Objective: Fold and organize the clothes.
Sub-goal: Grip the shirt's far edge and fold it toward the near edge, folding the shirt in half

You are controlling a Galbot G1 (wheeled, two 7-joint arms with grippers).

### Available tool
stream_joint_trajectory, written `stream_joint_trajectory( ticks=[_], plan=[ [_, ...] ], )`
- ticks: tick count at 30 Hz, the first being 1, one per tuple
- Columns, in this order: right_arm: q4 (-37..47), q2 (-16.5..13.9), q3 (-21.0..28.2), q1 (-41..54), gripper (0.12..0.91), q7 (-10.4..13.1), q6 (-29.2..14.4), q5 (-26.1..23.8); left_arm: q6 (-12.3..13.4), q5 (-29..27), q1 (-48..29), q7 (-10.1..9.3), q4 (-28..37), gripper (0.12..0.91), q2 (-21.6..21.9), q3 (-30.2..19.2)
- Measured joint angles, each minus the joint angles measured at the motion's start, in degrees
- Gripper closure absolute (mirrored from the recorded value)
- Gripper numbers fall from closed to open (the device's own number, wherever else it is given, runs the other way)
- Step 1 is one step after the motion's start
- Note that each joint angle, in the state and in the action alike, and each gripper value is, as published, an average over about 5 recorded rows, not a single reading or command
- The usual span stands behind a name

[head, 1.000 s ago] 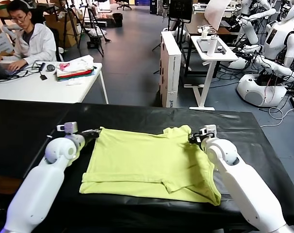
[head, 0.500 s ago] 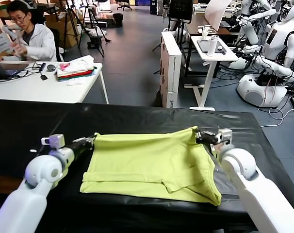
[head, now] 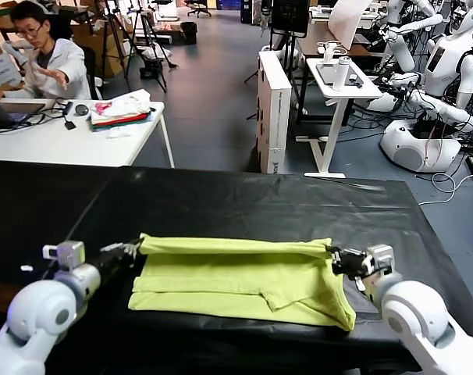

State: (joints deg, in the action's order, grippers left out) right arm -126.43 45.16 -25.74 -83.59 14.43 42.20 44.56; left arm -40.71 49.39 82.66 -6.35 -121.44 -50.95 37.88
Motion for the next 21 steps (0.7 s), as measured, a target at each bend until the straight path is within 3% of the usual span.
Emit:
stream_joint_trajectory(
  ticks=[2,10,21],
  plan=[
    [-0.08,0.12,0.12,-0.35,0.118,-0.01,0.0,-0.05,-0.08,-0.44,1.48,0.0,-0.4,0.843,-0.12,0.2],
    [-1.48,0.22,-1.23,-2.18,0.118,-1.86,0.0,0.12,-0.05,-1.41,5.2,0.03,-0.97,0.842,-0.91,0.96],
    [-5.21,1.03,-6.57,-4.84,0.118,-2.05,-0.01,1.38,-1.46,-2.46,8.4,0.32,-2.97,0.842,-1.71,3.32]
  ],
)
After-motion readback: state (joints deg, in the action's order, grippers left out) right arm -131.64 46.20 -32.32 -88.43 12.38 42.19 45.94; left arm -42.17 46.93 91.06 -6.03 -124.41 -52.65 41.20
